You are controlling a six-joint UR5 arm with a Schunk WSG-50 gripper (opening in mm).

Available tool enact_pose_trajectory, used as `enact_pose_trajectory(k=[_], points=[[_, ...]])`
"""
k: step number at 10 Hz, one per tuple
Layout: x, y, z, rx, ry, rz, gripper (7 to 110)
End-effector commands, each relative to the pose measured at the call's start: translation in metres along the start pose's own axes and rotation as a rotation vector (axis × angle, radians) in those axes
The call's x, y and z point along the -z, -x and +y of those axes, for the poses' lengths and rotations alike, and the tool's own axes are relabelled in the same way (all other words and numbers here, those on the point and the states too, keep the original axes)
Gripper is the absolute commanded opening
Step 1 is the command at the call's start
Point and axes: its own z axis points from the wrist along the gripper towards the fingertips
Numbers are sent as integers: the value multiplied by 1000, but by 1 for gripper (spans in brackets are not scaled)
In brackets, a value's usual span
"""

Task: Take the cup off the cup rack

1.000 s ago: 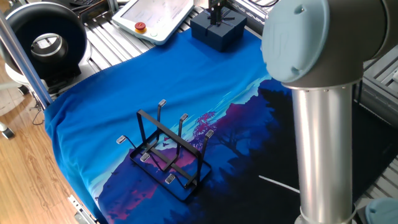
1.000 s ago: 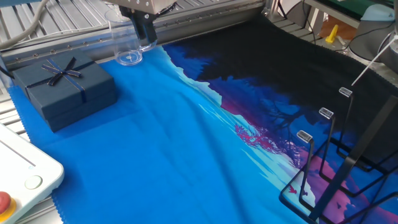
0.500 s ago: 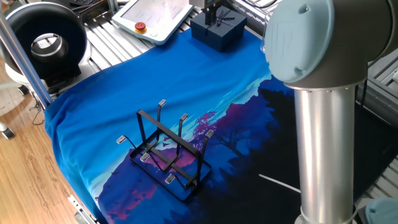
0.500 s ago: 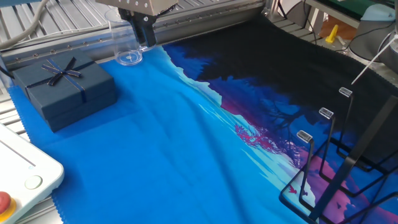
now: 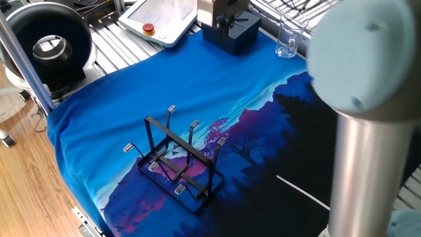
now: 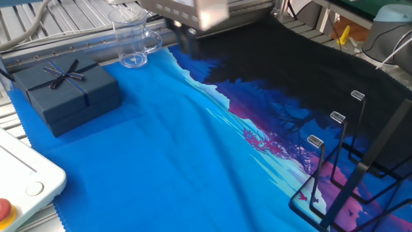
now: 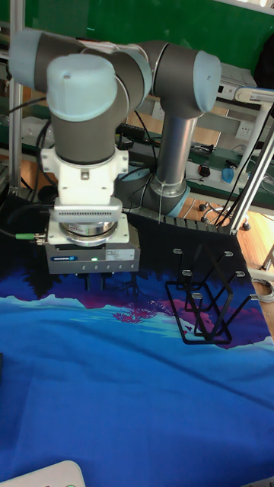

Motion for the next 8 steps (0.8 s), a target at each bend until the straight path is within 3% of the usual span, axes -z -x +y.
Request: enact_pose_trajectory(k=[1, 3, 5, 7, 8], points=[[-16, -13, 10, -9, 8, -6, 22], [-20, -19, -7, 9, -1, 15, 22], [-16, -20, -24, 29, -40, 31, 22], [-9, -18, -28, 37, -37, 31, 22], [-6, -20, -40, 50, -93, 29, 22]])
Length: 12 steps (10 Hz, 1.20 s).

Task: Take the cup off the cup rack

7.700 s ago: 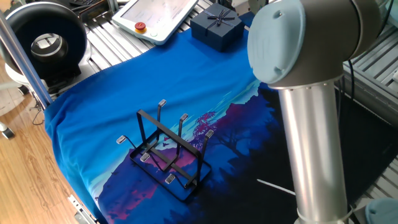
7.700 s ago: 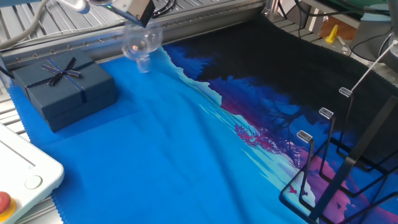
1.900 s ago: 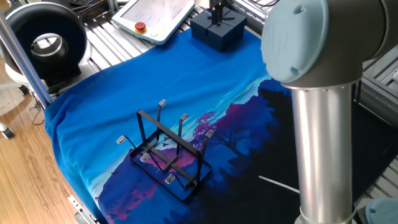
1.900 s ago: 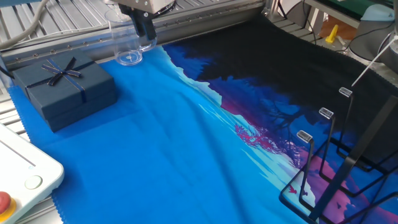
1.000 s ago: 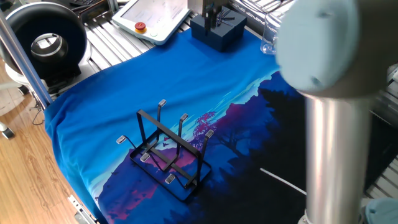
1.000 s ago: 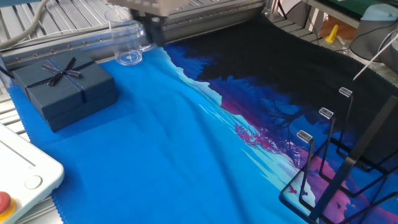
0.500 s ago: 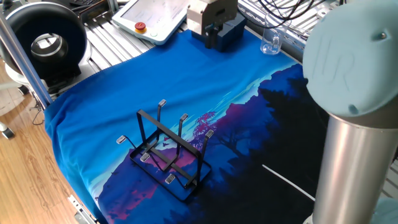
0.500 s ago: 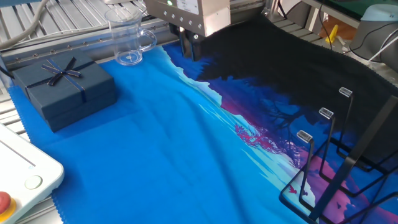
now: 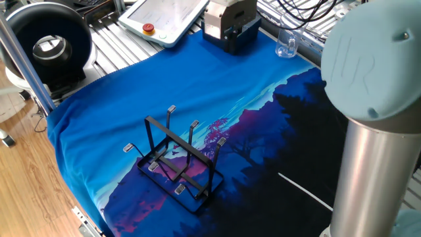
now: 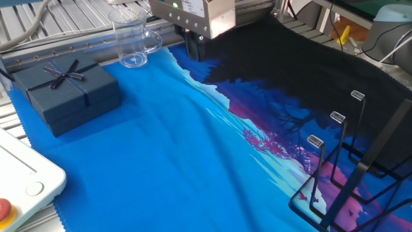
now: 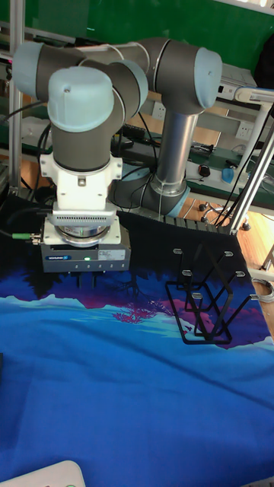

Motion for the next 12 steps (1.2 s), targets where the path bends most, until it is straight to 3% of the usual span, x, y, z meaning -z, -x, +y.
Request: enact_pose_trajectory(k=[1, 3, 5, 6, 8, 9, 10, 12], points=[[11, -1, -30, 21, -122, -13, 22], [28, -15, -10, -14, -124, -31, 22], [27, -12, 1, -25, -79, -41, 22], [26, -12, 18, 28, -13, -39, 22], [28, -3, 41, 104, 75, -79, 22], [27, -1, 32, 98, 40, -87, 44], [27, -11, 14, 93, -31, -42, 44], [26, -23, 22, 38, 5, 4, 44]])
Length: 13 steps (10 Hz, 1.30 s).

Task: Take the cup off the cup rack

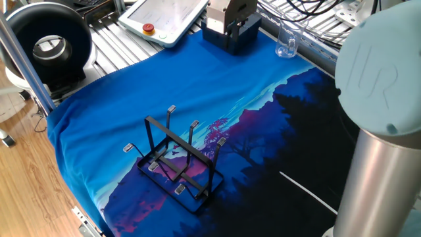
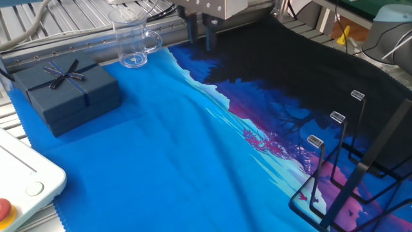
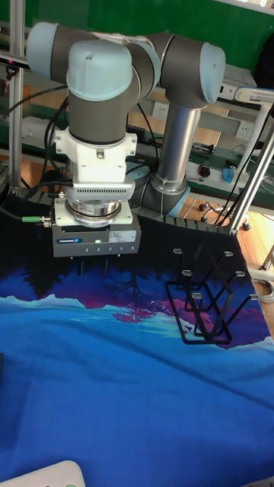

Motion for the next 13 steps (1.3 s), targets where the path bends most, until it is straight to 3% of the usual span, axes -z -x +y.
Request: enact_pose_trajectory(k=[1, 3, 5, 6, 8, 10, 12, 13], points=[[2, -6, 9, -65, 34, 21, 44], [-7, -35, 62, -130, 45, 1, 44], [-26, -53, 98, -171, 49, -39, 44], [-32, -59, 98, -176, 7, -33, 44], [-32, -62, 92, -164, -20, -21, 44], [-32, -56, 64, -121, -86, -25, 44], [-28, -57, 57, -127, -123, -37, 44], [-25, -53, 62, -138, -114, -62, 44]])
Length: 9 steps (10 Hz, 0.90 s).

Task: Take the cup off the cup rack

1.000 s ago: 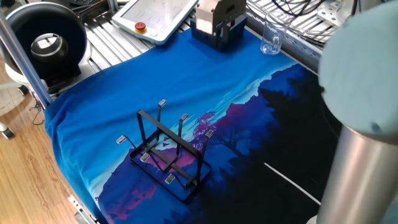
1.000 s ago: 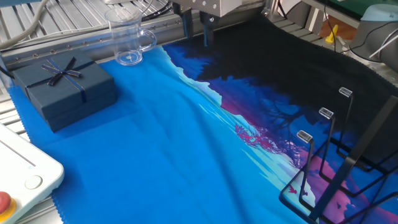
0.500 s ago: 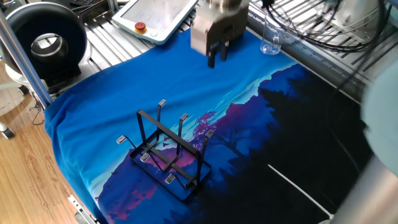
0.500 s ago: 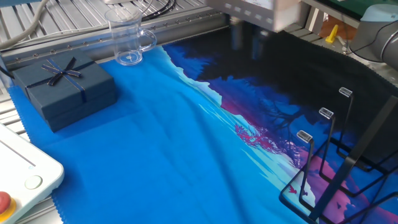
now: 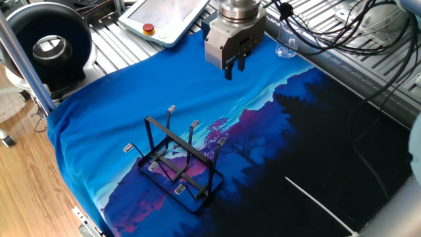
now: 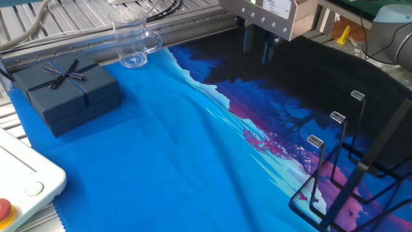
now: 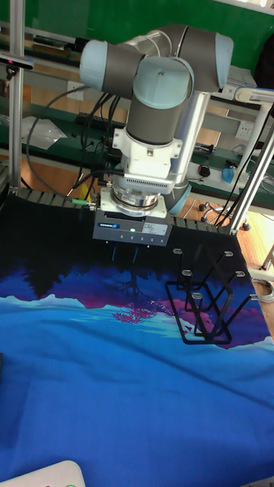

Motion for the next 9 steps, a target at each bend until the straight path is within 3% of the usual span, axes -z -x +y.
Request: enact_pose_trajectory(k=[1, 3, 4, 9], points=[[8, 5, 4, -20, 2, -54, 44], [10, 0, 3, -33, 6, -48, 44], [10, 0, 4, -35, 9, -48, 22], [9, 3, 10, -22, 37, -56, 22]])
